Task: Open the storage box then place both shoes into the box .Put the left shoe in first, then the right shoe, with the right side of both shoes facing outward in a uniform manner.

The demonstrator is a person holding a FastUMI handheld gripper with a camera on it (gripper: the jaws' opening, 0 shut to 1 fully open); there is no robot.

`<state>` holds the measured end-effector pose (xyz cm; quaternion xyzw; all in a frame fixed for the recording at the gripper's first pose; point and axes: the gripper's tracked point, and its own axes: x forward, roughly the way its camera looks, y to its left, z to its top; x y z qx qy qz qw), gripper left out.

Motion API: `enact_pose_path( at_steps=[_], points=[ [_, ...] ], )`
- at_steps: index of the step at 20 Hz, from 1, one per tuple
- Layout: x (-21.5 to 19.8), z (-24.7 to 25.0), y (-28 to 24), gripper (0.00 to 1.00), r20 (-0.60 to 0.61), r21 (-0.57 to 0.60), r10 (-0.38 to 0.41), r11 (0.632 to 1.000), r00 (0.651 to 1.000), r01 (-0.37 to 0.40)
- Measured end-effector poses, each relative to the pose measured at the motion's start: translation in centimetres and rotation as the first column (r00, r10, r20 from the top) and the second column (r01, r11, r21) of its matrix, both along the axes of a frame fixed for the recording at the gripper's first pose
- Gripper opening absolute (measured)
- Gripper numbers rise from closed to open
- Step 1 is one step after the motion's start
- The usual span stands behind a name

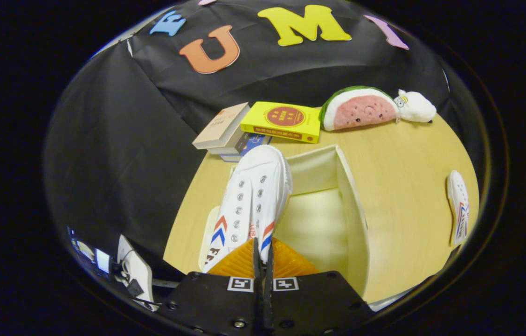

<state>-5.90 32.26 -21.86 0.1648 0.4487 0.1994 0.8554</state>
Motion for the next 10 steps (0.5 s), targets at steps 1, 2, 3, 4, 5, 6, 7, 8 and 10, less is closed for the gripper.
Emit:
enact_pose_path(
  at_steps=[1,2,3,4,5,6,7,8,10],
  points=[
    [-0.1,-0.5,0.3,0.00,-0.012,-0.002,0.004,1.000,1.000,-0.004],
    [-0.3,-0.9,0.5,0.01,-0.021,-0.007,0.009,1.000,1.000,-0.009],
    [-0.4,-1.3,0.7,0.00,-0.025,-0.019,0.013,1.000,1.000,-0.014],
    [-0.3,-1.7,0.7,0.01,-0.026,-0.032,0.018,0.999,1.000,-0.018],
    [-0.4,-1.9,0.8,0.00,-0.027,-0.041,0.020,0.999,0.999,-0.021],
    [-0.4,-2.1,0.9,0.00,-0.033,-0.043,0.019,0.999,0.999,-0.021],
    [-0.4,-2.3,1.0,0.00,-0.038,-0.044,0.019,0.999,0.999,-0.021],
    [-0.4,-2.7,1.1,0.00,-0.037,-0.050,0.022,0.998,0.999,-0.024],
    [-0.1,-2.0,1.9,0.12,-0.008,-0.028,0.042,0.999,0.999,-0.043]
  ],
)
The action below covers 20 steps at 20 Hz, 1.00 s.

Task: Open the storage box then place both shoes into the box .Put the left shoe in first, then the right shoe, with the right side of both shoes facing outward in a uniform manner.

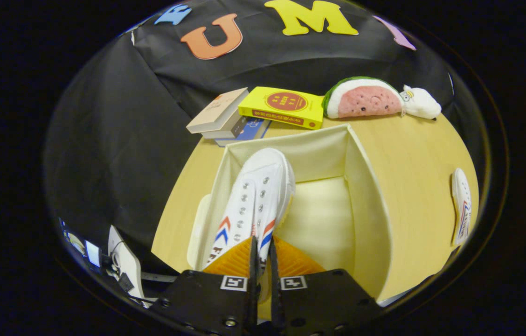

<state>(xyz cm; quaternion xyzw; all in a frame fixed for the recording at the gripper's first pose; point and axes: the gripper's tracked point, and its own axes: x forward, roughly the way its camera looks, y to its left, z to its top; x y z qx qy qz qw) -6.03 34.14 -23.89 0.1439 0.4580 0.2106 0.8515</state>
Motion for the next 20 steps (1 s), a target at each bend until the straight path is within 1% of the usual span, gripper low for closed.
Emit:
enact_pose_path(
  at_steps=[1,4,5,7,8,9,10,12,14,16,17,18,20],
  points=[
    [0.5,0.6,0.1,0.18,0.019,0.003,0.006,1.000,1.000,-0.006],
    [1.3,1.0,-0.3,0.83,0.045,0.003,0.010,1.000,0.999,-0.010],
    [1.2,1.3,-0.9,0.85,0.056,0.000,0.003,1.000,0.998,-0.003],
    [1.1,1.8,-2.4,0.85,0.090,-0.014,0.000,1.000,0.996,0.001],
    [0.9,2.1,-3.4,0.87,0.110,-0.021,-0.001,1.000,0.994,0.003],
    [0.8,2.6,-4.5,0.89,0.134,-0.028,-0.004,1.000,0.991,0.008],
    [0.8,3.3,-5.9,0.89,0.162,-0.033,-0.009,0.999,0.987,0.014],
    [0.6,4.7,-8.8,0.92,0.223,-0.049,-0.016,0.998,0.975,0.027],
    [0.5,6.2,-12.6,0.93,0.289,-0.069,-0.028,0.996,0.957,0.050],
    [0.5,7.2,-17.1,0.93,0.334,-0.079,-0.062,0.992,0.940,0.093],
    [0.3,7.3,-19.6,0.93,0.343,-0.088,-0.079,0.989,0.936,0.116],
    [0.3,7.1,-22.3,0.95,0.346,-0.099,-0.097,0.985,0.933,0.140],
    [0.1,6.1,-27.8,0.96,0.341,-0.117,-0.142,0.974,0.929,0.192]
  ],
)
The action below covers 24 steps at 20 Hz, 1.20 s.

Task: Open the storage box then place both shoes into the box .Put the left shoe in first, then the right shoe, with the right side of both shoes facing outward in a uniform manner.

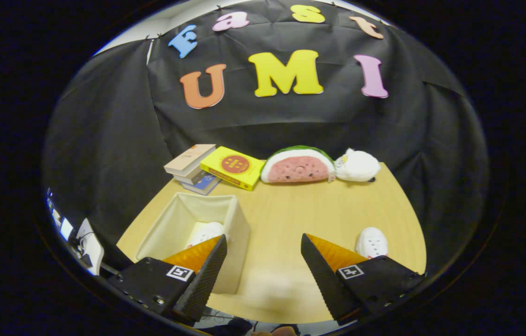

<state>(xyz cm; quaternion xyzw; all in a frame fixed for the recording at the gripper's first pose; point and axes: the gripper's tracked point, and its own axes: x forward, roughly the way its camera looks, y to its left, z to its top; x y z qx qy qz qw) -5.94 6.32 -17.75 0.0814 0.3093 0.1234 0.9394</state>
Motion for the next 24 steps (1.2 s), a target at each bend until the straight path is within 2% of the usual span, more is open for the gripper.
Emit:
enact_pose_path(
  at_steps=[4,8,11,14,21,24],
  points=[
    [-1.0,-3.3,-10.3,0.96,-0.038,-0.022,-0.108,0.994,0.993,0.107],
    [-1.8,-8.3,-17.4,0.96,-0.098,-0.066,-0.135,0.989,0.986,0.129],
    [-1.2,-11.9,-20.8,0.96,-0.162,-0.087,-0.127,0.990,0.979,0.114],
    [0.1,-15.3,-22.7,0.96,-0.202,-0.098,-0.114,0.991,0.973,0.096],
    [1.9,-22.0,-21.9,0.96,-0.337,-0.071,-0.048,0.997,0.940,0.025],
    [2.7,-23.3,-21.9,0.88,-0.382,-0.043,-0.037,0.999,0.923,0.022]
  ],
)
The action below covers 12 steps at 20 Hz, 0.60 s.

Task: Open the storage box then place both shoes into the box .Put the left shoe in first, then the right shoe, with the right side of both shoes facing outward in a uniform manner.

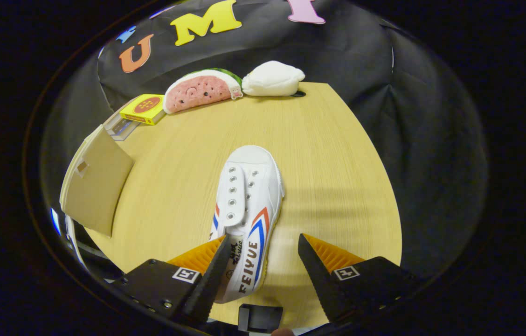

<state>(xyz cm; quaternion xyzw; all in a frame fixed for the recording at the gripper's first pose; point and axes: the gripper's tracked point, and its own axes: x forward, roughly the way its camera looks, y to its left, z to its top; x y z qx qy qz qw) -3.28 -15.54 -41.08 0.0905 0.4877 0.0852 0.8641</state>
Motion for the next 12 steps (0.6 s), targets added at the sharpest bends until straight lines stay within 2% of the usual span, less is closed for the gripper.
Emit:
enact_pose_path(
  at_steps=[1,3,6,9,10,11,12],
  points=[
    [0.1,-0.4,0.3,0.84,-0.021,0.022,0.003,1.000,1.000,-0.003],
    [0.6,-1.1,1.0,0.65,-0.066,0.063,0.012,0.998,0.998,-0.008],
    [0.8,-0.8,1.0,0.37,-0.112,0.119,-0.016,0.992,0.994,0.030],
    [0.5,-1.0,0.7,0.12,-0.148,0.158,-0.057,0.984,0.987,0.080],
    [0.5,-0.5,0.4,0.12,-0.151,0.166,-0.075,0.981,0.986,0.100],
    [0.4,-0.6,0.5,0.01,-0.159,0.168,-0.089,0.979,0.983,0.115],
    [0.3,-0.3,0.5,0.01,-0.163,0.181,-0.089,0.976,0.983,0.119]
  ],
)
